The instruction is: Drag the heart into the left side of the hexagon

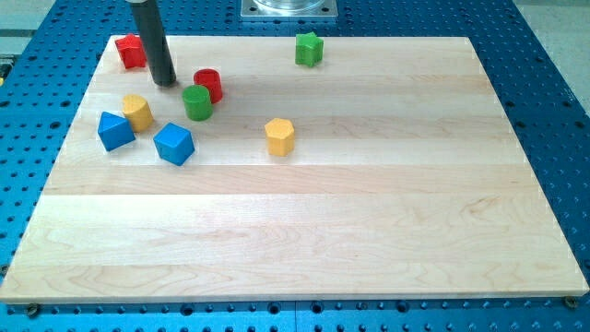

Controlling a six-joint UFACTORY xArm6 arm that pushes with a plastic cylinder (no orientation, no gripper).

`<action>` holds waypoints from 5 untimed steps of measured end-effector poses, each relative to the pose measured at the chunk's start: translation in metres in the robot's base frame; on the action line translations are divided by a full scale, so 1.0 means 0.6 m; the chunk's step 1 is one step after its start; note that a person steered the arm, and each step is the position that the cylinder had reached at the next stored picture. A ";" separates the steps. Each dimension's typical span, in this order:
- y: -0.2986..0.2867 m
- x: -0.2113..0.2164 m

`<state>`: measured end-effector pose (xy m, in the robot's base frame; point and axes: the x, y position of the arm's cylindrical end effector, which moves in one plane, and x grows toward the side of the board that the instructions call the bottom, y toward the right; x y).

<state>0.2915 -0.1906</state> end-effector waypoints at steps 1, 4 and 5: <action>-0.102 0.004; 0.019 0.151; 0.027 0.153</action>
